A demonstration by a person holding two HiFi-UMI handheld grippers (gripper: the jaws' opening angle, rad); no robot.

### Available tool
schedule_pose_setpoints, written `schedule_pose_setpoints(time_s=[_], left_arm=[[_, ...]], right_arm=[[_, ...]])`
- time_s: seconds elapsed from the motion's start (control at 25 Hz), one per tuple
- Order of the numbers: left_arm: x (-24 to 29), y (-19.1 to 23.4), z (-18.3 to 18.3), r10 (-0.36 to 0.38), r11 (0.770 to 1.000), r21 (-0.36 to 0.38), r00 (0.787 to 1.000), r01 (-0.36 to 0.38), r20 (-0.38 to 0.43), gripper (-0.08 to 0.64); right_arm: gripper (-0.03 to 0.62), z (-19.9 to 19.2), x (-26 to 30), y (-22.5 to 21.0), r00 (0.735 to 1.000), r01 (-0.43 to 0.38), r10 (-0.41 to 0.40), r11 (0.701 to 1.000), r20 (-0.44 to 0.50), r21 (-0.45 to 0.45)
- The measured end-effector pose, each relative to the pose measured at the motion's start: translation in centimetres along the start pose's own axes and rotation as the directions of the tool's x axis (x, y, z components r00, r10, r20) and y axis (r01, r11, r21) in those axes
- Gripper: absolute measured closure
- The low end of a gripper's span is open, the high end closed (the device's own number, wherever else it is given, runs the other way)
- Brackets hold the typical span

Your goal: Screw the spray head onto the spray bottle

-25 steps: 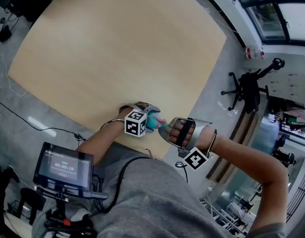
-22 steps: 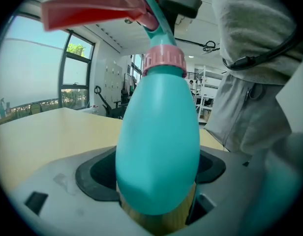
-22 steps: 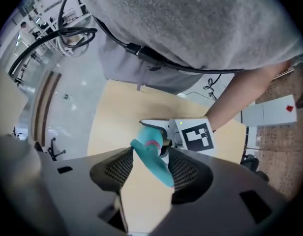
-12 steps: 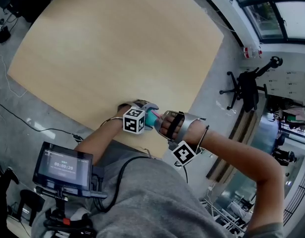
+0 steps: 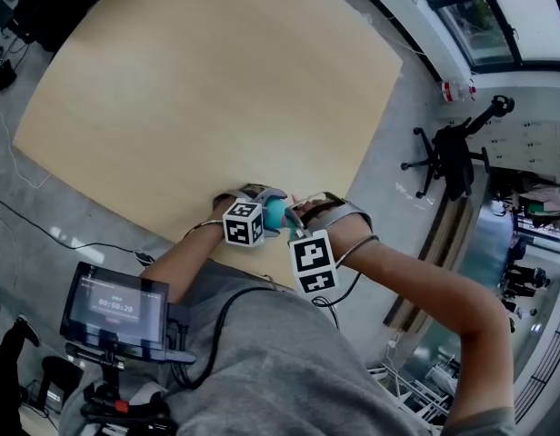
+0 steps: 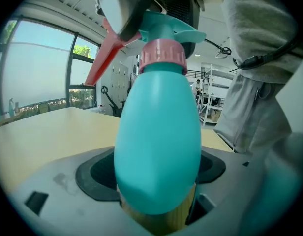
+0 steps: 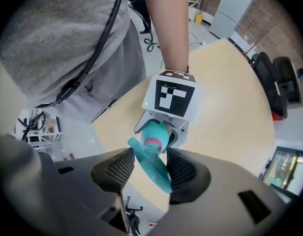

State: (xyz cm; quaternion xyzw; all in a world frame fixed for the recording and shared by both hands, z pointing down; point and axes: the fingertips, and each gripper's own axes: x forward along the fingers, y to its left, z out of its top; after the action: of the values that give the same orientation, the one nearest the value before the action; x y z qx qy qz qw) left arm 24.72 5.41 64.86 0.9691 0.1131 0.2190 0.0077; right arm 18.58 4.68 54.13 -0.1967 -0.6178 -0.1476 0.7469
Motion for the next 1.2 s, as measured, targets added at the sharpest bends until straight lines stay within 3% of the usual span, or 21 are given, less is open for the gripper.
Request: schedule_pose_setpoints(time_s=[0.36,0.48,0.76,0.92,1.0,1.08,1.2], left_arm=[[-0.9,-1.1,-0.1,0.053,0.999,-0.013,0.998,-0.053,0.031,0.149],[-2.2,-2.0,-0.4,0.069,0.998,-0.013,0.997,-0.068,0.047,0.095],[-4.4,-2.9,-1.2,0.100,0.994,-0.045,0.995,-0.099,0.021,0.089],[-7.5,-3.6,-1.2,0.146,0.987,-0.075,0.989,-0.145,0.017,0.089],[-9.8,-3.8,-0.5,0.189,0.978,-0.088,0.982,-0.187,0.018,0.091],[-12.5,-3.6,0.6,0.247,0.965,-0.093,0.969,-0.244,0.021,0.091],[-16.0,-2.0,2.6,0.346,0.935,-0.099,0.937,-0.341,0.046,0.091]], right_arm=[[0.383,0.8,-0.2,-0.5,0.997,0.027,-0.030,0.999,-0.076,-0.043],[0.383,1.6,-0.6,-0.6,0.993,0.073,-0.078,0.996,-0.087,-0.054],[0.382,0.2,-2.1,0.4,0.988,0.141,-0.139,0.990,-0.070,0.022],[0.382,-0.6,-3.7,0.9,0.980,0.196,-0.191,0.974,-0.057,0.116],[0.382,-0.8,-5.3,1.3,0.969,0.247,-0.242,0.950,-0.048,0.192],[0.382,-1.1,-7.0,1.4,0.950,0.307,-0.308,0.907,-0.043,0.287],[0.382,-3.0,-8.7,1.1,0.908,0.389,-0.416,0.797,-0.048,0.462]])
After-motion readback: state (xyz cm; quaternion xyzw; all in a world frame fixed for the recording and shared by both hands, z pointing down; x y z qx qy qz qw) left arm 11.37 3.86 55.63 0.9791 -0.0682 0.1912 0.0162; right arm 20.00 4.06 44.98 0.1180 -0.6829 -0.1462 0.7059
